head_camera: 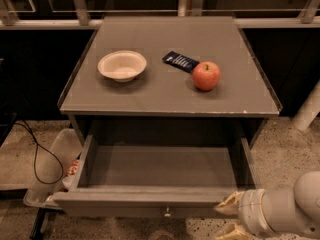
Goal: Close top drawer
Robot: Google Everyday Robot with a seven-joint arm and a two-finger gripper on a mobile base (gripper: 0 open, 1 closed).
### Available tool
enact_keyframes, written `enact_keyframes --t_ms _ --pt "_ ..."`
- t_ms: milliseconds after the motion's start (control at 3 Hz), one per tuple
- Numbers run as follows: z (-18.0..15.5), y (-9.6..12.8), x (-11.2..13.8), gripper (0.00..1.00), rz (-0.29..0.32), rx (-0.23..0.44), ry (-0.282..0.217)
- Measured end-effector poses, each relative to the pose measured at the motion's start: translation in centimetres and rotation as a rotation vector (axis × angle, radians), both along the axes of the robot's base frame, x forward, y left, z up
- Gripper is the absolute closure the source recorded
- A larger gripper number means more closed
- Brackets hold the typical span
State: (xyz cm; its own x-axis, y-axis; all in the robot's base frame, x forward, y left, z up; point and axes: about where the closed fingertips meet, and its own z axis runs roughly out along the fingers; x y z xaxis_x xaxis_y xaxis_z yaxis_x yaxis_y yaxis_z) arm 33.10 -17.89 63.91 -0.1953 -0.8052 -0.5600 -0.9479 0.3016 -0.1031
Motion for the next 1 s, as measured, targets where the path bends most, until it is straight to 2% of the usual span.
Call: enact_keyframes --t_ms 333,667,1000 --pt "0.0 0.0 0.0 0.15 0.000 0.000 0.000" --pt "-0.8 0.7 5.4 0.38 0.007 0.024 -0.016" --pt "-1.2 0.7 8.3 0.61 0.001 0.031 -0.022"
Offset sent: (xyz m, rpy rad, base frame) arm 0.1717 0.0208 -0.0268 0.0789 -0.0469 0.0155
